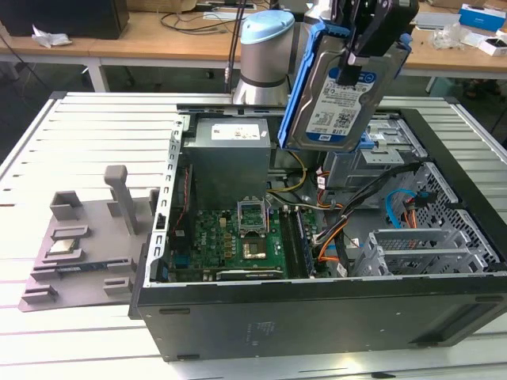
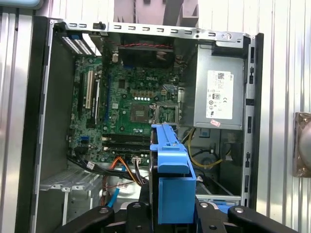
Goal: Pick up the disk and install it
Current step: 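Pick up the disk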
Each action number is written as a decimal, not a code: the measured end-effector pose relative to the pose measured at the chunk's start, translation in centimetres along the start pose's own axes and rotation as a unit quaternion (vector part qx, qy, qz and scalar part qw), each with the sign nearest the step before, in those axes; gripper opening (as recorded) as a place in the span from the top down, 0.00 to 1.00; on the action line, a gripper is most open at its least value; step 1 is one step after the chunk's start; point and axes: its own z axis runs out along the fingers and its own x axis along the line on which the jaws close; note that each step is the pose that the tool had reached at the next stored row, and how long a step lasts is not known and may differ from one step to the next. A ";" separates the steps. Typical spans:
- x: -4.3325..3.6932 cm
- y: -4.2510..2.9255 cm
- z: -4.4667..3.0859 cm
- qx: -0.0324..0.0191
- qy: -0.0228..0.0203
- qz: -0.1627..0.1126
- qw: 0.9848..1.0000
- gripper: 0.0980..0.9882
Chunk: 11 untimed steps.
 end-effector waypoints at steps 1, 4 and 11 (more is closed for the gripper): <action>0.13 0.01 0.00 0.000 0.000 0.000 1.000 0.70; 0.71 0.04 -0.01 0.000 0.000 0.000 1.000 0.70; 2.15 0.11 -0.02 0.000 0.000 0.000 1.000 0.70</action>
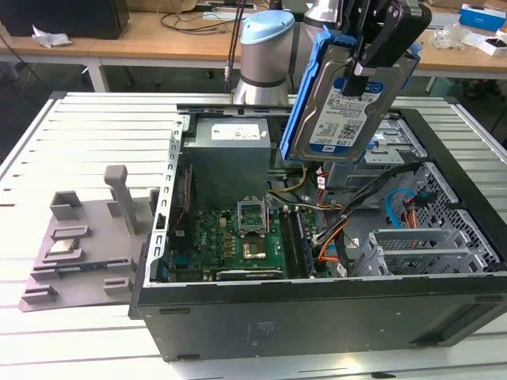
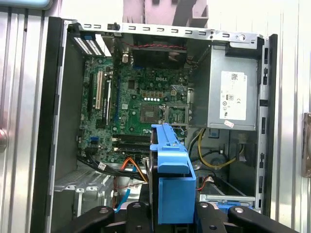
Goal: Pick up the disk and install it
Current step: 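Pick up the disk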
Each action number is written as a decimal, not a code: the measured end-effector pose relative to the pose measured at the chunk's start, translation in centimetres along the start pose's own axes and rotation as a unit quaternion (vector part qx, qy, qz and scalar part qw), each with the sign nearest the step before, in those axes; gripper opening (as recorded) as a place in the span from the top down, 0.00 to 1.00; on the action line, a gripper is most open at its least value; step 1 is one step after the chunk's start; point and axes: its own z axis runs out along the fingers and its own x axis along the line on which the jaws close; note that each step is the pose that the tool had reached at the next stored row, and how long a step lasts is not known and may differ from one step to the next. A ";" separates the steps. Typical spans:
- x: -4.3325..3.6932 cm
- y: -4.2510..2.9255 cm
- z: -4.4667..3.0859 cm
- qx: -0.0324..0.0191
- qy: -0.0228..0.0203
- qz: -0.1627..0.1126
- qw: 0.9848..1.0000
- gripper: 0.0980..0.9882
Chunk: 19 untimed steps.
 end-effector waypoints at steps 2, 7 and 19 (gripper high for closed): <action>0.44 0.02 0.00 0.000 0.000 0.000 1.000 0.70; 1.31 0.07 -0.01 0.000 0.000 0.000 1.000 0.70; 3.84 0.20 -0.02 0.000 0.000 0.000 1.000 0.70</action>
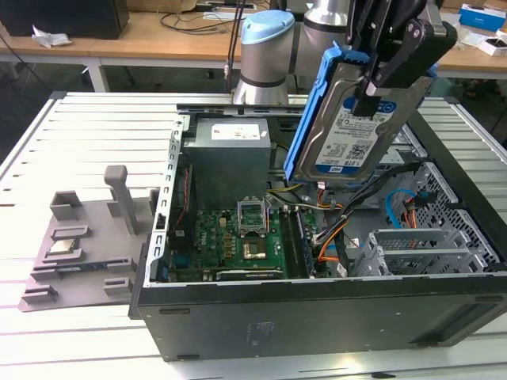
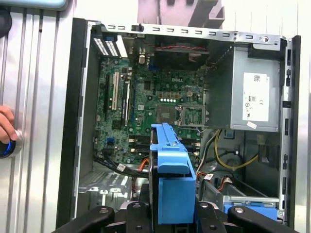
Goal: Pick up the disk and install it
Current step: 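Pick up the disk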
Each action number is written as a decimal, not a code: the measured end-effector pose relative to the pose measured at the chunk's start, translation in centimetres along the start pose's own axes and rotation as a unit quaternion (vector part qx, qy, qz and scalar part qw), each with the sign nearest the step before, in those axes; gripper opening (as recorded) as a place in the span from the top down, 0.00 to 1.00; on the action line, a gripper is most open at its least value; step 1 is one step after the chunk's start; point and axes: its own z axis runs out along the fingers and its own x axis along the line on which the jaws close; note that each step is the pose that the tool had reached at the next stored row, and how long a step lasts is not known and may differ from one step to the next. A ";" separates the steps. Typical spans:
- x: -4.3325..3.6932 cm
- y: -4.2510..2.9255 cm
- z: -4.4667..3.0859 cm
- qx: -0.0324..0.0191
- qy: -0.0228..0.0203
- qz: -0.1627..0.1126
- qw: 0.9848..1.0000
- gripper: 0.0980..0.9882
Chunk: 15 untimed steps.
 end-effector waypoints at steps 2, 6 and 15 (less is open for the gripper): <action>0.28 0.02 0.00 0.000 0.000 0.000 1.000 0.70; 1.17 0.06 -0.01 0.000 0.000 0.000 1.000 0.70; 2.65 0.14 -0.02 0.000 0.000 0.000 1.000 0.70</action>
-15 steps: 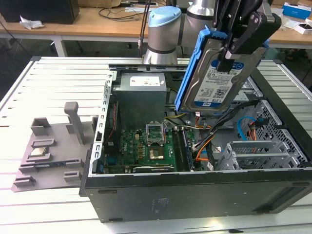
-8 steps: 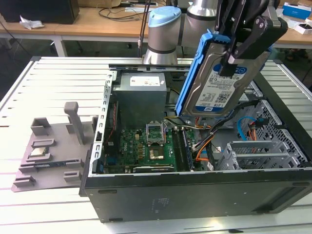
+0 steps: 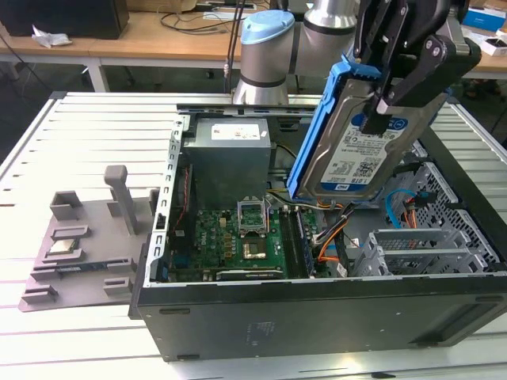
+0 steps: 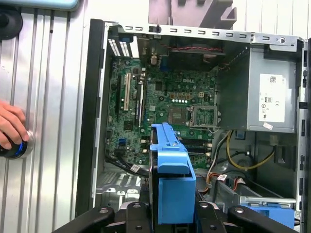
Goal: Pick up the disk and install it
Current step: 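Pick up the disk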
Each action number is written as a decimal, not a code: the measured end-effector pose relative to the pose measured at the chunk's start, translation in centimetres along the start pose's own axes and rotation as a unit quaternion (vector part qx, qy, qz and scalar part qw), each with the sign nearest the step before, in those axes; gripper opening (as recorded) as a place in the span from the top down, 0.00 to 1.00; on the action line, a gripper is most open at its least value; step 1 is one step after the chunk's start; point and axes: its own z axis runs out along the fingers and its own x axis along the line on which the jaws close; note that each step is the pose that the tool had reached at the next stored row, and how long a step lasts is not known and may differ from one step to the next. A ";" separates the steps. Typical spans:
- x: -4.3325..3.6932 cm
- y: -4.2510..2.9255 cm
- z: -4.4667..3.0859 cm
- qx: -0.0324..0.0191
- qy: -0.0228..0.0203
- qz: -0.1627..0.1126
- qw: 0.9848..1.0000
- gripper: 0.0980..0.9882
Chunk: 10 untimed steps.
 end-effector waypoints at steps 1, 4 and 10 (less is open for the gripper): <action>0.23 0.01 0.00 0.000 0.000 0.000 1.000 0.70; 1.06 0.06 -0.01 0.000 0.000 0.000 1.000 0.70; 2.98 0.16 -0.02 0.000 0.000 0.000 1.000 0.70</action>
